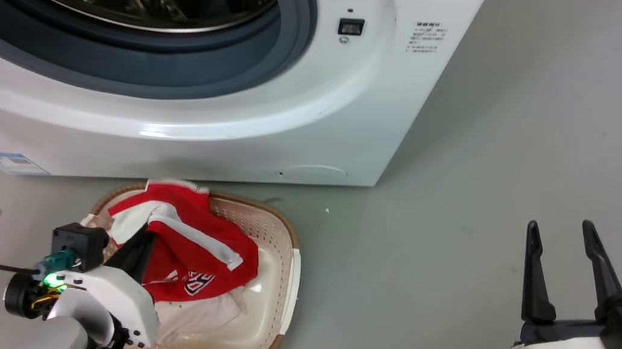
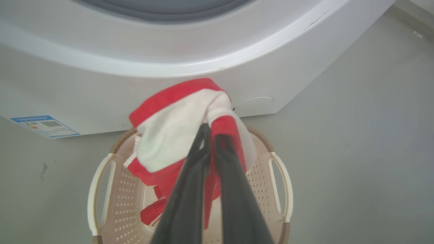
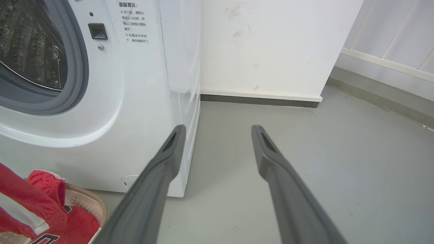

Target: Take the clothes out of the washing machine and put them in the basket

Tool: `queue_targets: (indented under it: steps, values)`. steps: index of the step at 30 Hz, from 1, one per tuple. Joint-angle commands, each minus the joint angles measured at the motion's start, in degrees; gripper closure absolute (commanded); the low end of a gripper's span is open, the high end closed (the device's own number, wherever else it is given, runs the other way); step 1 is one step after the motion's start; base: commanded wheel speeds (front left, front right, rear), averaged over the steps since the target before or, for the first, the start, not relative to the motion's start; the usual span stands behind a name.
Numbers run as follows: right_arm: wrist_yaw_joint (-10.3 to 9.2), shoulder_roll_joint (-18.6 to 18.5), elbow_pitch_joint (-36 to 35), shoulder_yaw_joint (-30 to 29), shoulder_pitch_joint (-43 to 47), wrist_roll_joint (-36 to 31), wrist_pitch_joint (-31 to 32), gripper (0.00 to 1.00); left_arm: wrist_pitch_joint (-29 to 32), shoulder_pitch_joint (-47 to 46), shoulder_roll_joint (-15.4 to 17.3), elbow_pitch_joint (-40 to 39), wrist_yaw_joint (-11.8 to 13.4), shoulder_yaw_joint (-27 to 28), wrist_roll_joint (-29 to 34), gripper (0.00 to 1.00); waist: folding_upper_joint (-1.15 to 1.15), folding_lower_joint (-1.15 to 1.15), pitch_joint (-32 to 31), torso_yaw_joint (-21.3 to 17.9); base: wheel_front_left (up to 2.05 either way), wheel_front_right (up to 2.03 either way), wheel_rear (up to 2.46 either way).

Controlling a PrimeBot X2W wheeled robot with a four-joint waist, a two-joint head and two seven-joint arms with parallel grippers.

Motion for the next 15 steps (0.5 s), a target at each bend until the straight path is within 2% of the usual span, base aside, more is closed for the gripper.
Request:
queue_targets:
  steps: [1, 6, 15]
  values:
    - [-0.06, 0.1, -0.4, 0.0, -1.0, 0.2, -0.1, 0.0, 0.0, -1.5, -0.8, 2.1, -0.7, -0.4, 0.2, 1.0, 0.0, 0.0, 2.1, -1.1, 0.0, 0.0, 0.0]
    - [-0.06, 0.1, -1.1, 0.2, -2.2, 0.3, -0.1, 0.0, -0.3, -4.8, -2.0, 9.1, -2.2, -1.5, 0.6, 1.0, 0.0, 0.0, 5.8, -2.3, 0.0, 0.0, 0.0]
    - [-0.06, 0.1, -2.8, 0.8, -5.1, 1.3, -0.1, 0.0, -0.4, -15.6, -3.7, 28.5, -5.8, -4.1, 2.6, 1.0, 0.0, 0.0, 15.2, -6.4, 0.0, 0.0, 0.0]
